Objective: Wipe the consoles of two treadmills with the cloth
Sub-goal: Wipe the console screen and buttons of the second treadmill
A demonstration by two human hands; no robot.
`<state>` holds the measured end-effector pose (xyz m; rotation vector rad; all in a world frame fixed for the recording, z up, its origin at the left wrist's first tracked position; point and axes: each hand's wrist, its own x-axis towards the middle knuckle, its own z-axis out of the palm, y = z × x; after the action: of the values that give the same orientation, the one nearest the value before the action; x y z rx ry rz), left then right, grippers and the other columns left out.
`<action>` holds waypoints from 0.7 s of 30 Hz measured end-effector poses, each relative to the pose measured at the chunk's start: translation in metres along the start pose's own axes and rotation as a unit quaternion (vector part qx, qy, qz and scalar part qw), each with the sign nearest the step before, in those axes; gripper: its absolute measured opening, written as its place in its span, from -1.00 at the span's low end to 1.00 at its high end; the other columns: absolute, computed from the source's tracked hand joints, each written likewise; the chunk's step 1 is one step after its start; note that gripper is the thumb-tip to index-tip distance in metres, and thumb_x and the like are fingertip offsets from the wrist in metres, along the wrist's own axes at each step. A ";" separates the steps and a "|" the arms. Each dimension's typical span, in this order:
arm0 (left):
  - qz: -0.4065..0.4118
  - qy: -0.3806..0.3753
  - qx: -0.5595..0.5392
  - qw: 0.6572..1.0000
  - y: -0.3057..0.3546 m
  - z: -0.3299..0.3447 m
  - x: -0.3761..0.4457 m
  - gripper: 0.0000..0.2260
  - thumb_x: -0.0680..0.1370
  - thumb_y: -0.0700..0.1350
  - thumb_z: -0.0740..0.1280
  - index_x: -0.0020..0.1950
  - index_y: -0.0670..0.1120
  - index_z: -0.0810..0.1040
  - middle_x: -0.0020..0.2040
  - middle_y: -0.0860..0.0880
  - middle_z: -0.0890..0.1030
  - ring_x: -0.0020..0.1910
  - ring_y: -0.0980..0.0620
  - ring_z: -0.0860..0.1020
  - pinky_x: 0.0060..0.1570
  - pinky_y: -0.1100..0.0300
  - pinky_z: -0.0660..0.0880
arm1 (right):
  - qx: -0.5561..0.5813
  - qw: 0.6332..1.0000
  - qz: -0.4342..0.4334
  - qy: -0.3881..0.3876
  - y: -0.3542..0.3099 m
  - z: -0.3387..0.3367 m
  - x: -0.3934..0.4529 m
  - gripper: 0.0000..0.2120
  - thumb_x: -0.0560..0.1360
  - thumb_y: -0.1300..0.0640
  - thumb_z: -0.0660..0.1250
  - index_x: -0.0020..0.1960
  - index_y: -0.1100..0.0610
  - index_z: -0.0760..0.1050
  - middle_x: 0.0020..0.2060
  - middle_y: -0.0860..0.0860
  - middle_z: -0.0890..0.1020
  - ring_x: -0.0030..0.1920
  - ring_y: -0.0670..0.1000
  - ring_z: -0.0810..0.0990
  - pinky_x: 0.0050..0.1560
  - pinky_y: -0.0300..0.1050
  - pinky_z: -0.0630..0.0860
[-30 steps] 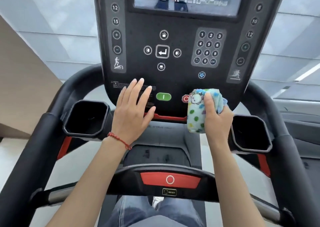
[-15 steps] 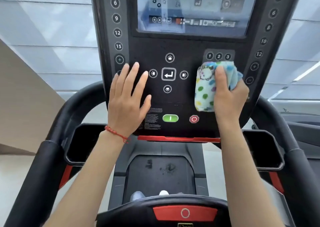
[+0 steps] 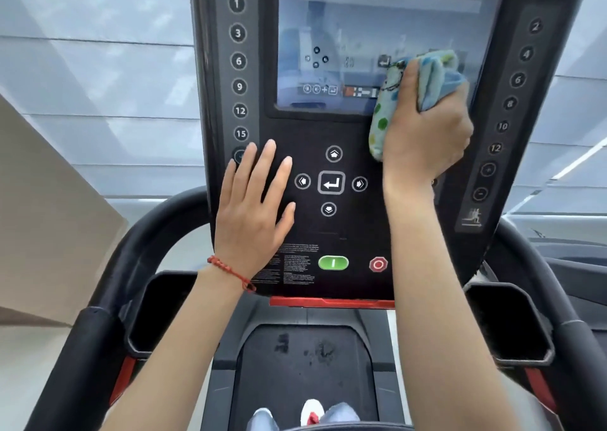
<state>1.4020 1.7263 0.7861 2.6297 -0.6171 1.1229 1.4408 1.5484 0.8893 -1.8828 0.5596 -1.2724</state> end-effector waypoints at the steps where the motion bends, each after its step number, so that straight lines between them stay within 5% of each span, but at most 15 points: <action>1: 0.001 0.000 0.000 1.000 0.000 0.000 0.000 -0.58 0.53 -0.10 0.27 0.38 -0.18 0.40 0.41 -0.23 0.34 0.42 -0.20 0.22 0.36 -0.17 0.22 | 0.003 1.000 -0.015 0.000 -0.007 0.006 -0.004 -0.57 0.44 -0.20 0.28 -0.06 0.20 0.49 -0.28 -0.01 0.61 -0.31 -0.10 0.48 -0.32 -0.27 0.29; 4: 0.005 0.002 -0.003 1.000 -0.002 0.000 -0.001 -0.58 0.54 -0.09 0.26 0.39 -0.18 0.39 0.41 -0.22 0.34 0.42 -0.20 0.23 0.36 -0.17 0.22 | 0.018 0.998 -0.061 -0.015 -0.031 0.025 -0.015 -0.59 0.43 -0.16 0.31 -0.11 0.23 0.50 -0.36 -0.01 0.57 -0.41 -0.10 0.43 -0.44 -0.46 0.13; 11: 0.009 0.011 -0.016 1.000 -0.003 0.002 0.000 -0.58 0.55 -0.08 0.26 0.38 -0.16 0.34 0.40 -0.24 0.34 0.42 -0.21 0.23 0.36 -0.18 0.21 | 0.059 0.980 -0.181 -0.060 -0.071 0.068 -0.042 -0.64 0.40 -0.08 0.37 -0.18 0.25 0.49 -0.43 0.05 0.57 -0.49 -0.01 0.51 -0.47 -0.25 0.40; 17: 0.007 0.000 -0.006 1.000 -0.003 -0.001 0.000 -0.60 0.56 -0.07 0.22 0.38 -0.17 0.41 0.41 -0.22 0.34 0.41 -0.21 0.25 0.35 -0.17 0.24 | -0.006 0.955 -0.296 -0.016 -0.058 0.065 -0.015 -0.59 0.41 -0.14 0.23 -0.26 0.24 0.49 -0.50 0.04 0.55 -0.55 0.01 0.51 -0.56 -0.27 0.29; 21: 0.002 -0.006 0.001 1.000 -0.001 -0.002 0.000 -0.59 0.55 -0.06 0.23 0.38 -0.16 0.40 0.41 -0.22 0.34 0.42 -0.21 0.25 0.35 -0.17 0.23 | -0.039 0.963 -0.267 0.014 -0.045 0.054 0.006 -0.57 0.43 -0.16 0.23 -0.27 0.23 0.48 -0.49 0.05 0.56 -0.55 0.02 0.51 -0.52 -0.27 0.23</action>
<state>1.4013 1.7277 0.7875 2.6399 -0.6238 1.1089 1.4900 1.5904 0.9181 -2.1689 0.1086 -1.6353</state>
